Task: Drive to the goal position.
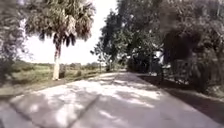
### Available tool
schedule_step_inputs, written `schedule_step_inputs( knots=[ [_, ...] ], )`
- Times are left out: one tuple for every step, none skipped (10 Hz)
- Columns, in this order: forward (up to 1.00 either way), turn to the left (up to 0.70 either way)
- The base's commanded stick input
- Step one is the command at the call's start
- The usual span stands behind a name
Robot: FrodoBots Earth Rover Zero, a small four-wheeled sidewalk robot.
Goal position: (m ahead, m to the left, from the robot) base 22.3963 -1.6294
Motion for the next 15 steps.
schedule_step_inputs(
  knots=[
    [1.00, 0.00],
    [1.00, 0.00],
    [1.00, 0.00],
    [1.00, 0.00],
    [1.00, 0.00],
    [1.00, -0.05],
    [1.00, -0.13],
    [1.00, -0.23],
    [1.00, -0.40],
    [1.00, -0.40],
    [1.00, -0.40],
    [1.00, -0.40],
    [1.00, -0.40],
    [1.00, -0.40],
    [1.00, -0.33]
  ],
)
